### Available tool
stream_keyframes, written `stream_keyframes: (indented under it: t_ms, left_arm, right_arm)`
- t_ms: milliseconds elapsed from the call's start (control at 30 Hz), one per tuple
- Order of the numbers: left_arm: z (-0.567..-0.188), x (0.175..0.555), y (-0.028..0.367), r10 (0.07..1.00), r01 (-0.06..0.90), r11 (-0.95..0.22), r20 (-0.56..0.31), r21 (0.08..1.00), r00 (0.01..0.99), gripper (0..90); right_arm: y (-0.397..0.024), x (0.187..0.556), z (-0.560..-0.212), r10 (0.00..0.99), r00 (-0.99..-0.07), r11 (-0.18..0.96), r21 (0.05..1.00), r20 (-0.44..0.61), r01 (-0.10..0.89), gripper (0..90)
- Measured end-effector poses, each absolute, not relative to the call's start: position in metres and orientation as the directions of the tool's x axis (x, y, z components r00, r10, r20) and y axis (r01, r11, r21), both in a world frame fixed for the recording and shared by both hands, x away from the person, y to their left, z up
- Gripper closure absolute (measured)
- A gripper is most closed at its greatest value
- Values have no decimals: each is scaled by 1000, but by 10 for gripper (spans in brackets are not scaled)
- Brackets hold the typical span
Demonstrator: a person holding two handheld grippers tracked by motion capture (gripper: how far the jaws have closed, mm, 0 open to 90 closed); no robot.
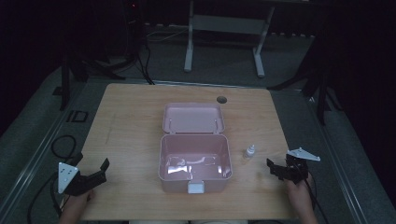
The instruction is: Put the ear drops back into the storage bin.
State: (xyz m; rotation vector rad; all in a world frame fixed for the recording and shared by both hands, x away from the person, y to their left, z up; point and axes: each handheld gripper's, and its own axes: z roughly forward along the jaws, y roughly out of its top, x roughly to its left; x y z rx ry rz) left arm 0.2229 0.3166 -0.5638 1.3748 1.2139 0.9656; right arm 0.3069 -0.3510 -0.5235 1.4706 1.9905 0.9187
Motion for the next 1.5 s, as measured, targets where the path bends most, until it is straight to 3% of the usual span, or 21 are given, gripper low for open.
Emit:
stream_keyframes:
  t_ms: [467,600,1000,1200,1500]
  left_arm:
    - [-564,223,316,983,166,26,-55,986,173,4]
    - [-564,223,316,984,166,24,-53,986,172,4]
    - [-564,223,316,984,167,24,-53,986,170,4]
    - [-564,223,316,984,166,24,-53,986,172,4]
    - [-564,223,316,984,167,23,-52,986,172,4]
  right_arm:
    - [-347,313,-511,904,-428,379,485,-11,788,109]
    - [-348,315,-506,887,-460,418,360,36,834,108]
    - [-340,321,-493,844,-535,529,112,28,841,110]
    - [-336,322,-492,822,-563,567,-28,88,823,110]
    - [-330,329,-489,811,-573,582,-58,119,811,109]
